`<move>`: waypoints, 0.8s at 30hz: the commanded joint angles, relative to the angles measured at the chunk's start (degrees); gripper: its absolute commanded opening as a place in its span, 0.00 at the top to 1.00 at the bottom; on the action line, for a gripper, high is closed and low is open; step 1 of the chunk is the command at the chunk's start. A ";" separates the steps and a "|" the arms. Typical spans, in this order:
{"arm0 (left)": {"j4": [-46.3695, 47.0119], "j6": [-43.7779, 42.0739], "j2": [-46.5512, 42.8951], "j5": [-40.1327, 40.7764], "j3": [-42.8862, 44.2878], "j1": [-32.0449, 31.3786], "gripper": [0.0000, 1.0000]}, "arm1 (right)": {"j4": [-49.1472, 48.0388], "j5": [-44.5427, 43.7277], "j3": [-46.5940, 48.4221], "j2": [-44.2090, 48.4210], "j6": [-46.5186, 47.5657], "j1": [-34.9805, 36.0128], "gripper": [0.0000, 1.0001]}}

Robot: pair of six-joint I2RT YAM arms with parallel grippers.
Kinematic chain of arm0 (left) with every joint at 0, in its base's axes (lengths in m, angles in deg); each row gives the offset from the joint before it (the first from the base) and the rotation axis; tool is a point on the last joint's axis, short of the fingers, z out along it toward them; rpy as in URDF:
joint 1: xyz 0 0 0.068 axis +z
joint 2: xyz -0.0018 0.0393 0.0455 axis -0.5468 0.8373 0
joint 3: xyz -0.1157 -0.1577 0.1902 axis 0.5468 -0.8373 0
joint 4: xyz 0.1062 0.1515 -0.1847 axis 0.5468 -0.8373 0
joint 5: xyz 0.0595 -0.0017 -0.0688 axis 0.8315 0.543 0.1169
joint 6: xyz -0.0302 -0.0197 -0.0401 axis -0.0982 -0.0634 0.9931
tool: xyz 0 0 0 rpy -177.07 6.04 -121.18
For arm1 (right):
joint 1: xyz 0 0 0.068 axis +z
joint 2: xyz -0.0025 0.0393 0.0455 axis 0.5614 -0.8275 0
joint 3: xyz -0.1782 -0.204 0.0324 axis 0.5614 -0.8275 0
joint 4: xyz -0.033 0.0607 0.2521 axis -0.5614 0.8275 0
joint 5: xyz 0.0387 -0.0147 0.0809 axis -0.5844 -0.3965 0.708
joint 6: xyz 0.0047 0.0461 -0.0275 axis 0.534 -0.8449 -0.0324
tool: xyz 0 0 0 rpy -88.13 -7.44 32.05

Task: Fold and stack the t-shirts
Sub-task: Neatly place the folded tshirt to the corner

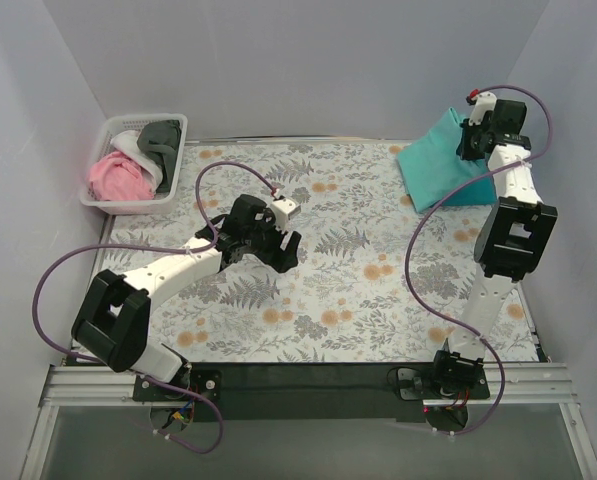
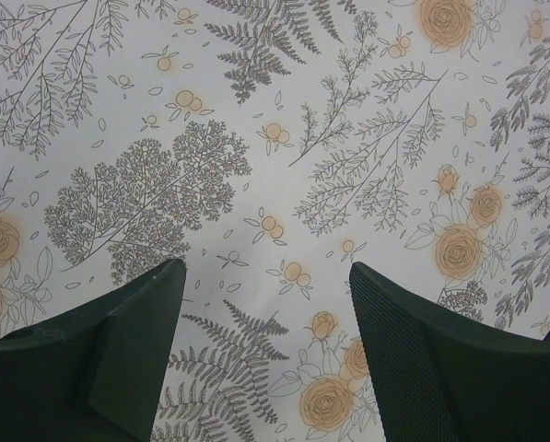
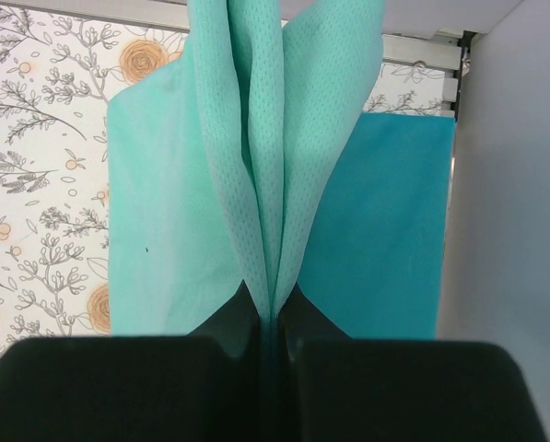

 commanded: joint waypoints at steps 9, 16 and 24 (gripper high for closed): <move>-0.75 -0.84 0.63 -1.27 2.58 0.29 0.33 | -0.59 1.97 2.66 -2.68 1.54 -2.84 0.99; -1.36 -1.10 1.07 -1.18 3.20 0.29 0.33 | -0.77 1.00 4.42 -7.60 3.21 -4.42 0.99; -1.72 -1.10 1.77 -1.45 3.81 0.29 0.33 | -1.82 -0.14 5.47 -11.47 5.23 -5.30 0.99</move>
